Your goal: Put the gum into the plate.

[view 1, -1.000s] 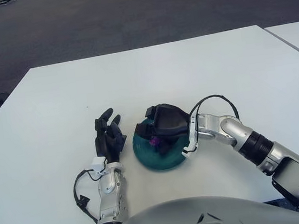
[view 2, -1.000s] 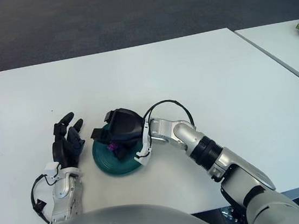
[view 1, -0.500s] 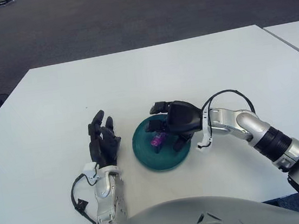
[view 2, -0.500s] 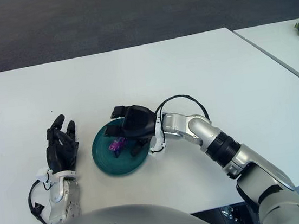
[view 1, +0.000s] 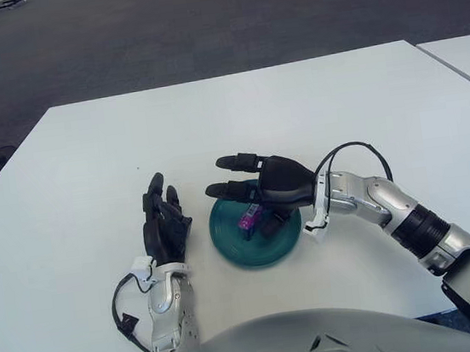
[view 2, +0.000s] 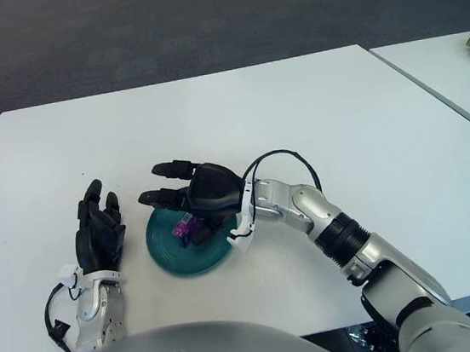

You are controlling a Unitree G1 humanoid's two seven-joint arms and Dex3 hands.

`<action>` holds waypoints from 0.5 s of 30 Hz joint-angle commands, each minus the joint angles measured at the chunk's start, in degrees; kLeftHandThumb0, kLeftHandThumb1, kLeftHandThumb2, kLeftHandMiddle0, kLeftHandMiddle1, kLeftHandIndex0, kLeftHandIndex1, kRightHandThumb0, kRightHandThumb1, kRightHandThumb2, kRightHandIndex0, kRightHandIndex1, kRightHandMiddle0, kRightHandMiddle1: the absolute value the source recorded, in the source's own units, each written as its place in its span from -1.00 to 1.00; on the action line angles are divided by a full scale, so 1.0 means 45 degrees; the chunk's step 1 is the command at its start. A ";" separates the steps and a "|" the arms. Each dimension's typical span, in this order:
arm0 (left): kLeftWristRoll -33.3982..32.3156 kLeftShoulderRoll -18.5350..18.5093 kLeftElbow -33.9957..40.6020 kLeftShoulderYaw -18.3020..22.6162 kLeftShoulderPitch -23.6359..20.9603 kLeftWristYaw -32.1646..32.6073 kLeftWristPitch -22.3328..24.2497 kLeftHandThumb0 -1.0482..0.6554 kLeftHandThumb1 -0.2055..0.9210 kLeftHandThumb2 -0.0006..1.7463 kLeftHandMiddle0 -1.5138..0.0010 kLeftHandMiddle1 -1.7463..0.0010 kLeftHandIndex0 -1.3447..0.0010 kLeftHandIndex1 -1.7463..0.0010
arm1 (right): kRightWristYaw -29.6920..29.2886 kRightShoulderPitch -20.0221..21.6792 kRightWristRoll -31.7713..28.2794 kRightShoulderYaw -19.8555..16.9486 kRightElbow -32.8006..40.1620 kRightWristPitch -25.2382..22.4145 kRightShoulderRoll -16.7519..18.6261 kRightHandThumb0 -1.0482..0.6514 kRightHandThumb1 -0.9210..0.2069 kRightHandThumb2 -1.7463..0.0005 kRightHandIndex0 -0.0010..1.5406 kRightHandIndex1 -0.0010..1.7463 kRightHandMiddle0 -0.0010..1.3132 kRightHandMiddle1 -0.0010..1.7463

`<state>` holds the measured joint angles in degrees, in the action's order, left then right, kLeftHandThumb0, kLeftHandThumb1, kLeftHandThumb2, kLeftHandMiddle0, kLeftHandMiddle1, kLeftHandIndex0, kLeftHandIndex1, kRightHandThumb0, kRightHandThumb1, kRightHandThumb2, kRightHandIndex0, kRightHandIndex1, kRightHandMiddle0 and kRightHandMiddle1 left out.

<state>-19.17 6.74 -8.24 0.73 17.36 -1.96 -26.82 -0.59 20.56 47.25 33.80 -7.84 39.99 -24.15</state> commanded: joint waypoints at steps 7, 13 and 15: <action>0.0491 0.0726 -0.0917 0.0160 -0.0052 0.0460 0.0056 -0.91 1.00 0.11 0.79 0.98 1.00 0.41 | 0.1482 -0.0819 -0.6697 -0.2420 -0.2612 -0.1106 0.1409 -1.00 -1.00 0.15 -0.98 -0.99 -0.99 -0.99; 0.1424 0.0475 -0.1109 0.0031 0.0047 0.0637 -0.0402 -0.94 1.00 0.09 0.75 0.97 1.00 0.32 | 0.2095 -0.0723 -0.9123 -0.3169 -0.3857 -0.1023 0.2689 -1.00 -1.00 0.14 -0.95 -0.98 -0.99 -1.00; 0.1774 0.0404 -0.1163 -0.0021 0.0062 0.0708 -0.0523 -0.95 1.00 0.09 0.75 0.98 1.00 0.30 | 0.2794 -0.0802 -1.0426 -0.3615 -0.4091 -0.1621 0.3083 -1.00 -1.00 0.13 -0.95 -0.99 -1.00 -1.00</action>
<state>-14.63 6.71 -9.09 0.73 17.04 -0.12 -27.62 7.67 17.54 12.44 22.48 -22.06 36.47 -15.06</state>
